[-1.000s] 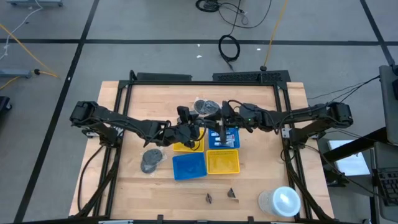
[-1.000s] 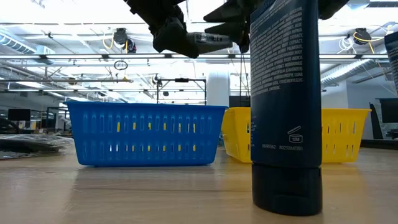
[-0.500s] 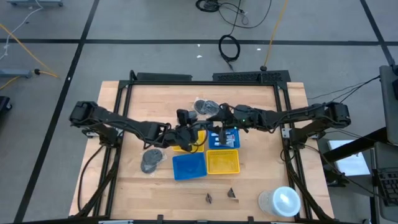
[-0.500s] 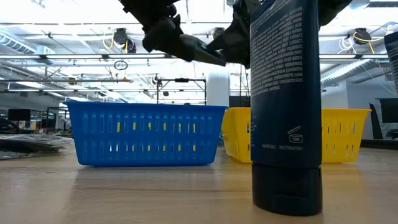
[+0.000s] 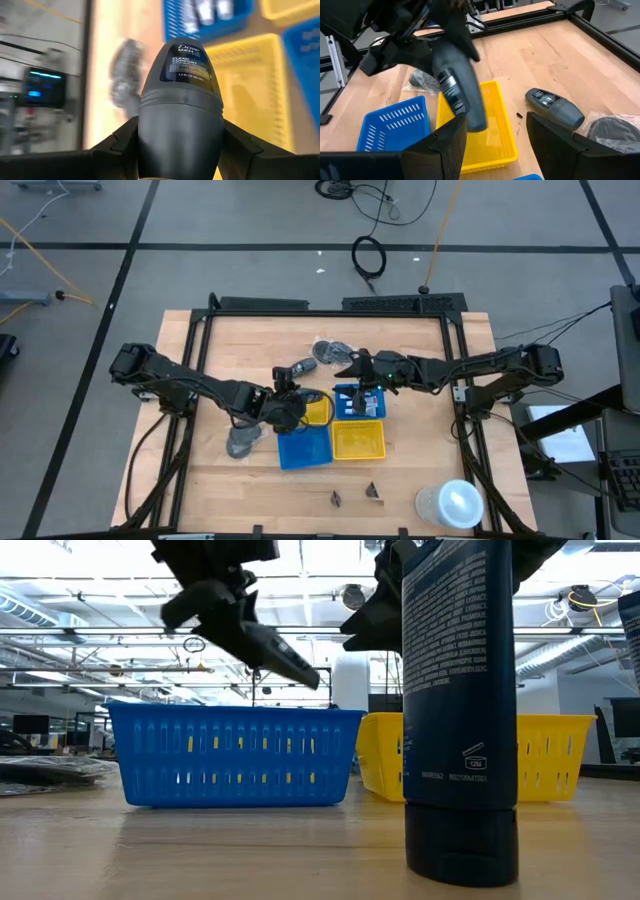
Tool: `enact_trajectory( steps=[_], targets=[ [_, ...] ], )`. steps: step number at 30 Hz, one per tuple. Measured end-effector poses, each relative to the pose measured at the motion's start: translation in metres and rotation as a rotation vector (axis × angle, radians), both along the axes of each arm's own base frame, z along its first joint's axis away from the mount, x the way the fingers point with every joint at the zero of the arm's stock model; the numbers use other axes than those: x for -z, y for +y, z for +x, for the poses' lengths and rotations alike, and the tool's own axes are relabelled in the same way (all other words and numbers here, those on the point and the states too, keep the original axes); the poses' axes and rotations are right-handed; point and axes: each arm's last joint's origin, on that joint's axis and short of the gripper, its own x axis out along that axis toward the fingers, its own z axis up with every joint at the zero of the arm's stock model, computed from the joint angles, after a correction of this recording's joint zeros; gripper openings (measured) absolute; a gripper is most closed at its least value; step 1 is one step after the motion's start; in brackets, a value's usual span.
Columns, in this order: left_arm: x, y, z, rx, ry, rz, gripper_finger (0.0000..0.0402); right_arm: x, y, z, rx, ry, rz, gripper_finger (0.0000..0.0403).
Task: Pick & Place Travel size toiletries
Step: Put the top deodorant into the top left yellow bin
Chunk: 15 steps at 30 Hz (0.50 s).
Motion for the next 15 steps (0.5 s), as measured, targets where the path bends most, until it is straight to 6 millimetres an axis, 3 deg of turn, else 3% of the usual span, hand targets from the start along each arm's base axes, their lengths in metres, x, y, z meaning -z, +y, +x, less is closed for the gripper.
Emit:
enact_trajectory(
  steps=[6,15],
  targets=[
    [0.005,0.001,-0.001,0.013,0.047,-0.176,0.0183,-0.001,0.0,0.0,0.002,-0.005,-0.001,0.0196],
    [0.007,0.017,0.0,-0.075,0.05,-0.275,0.0183,-0.001,0.003,0.0,-0.009,-0.007,-0.004,0.0196]
  ],
)
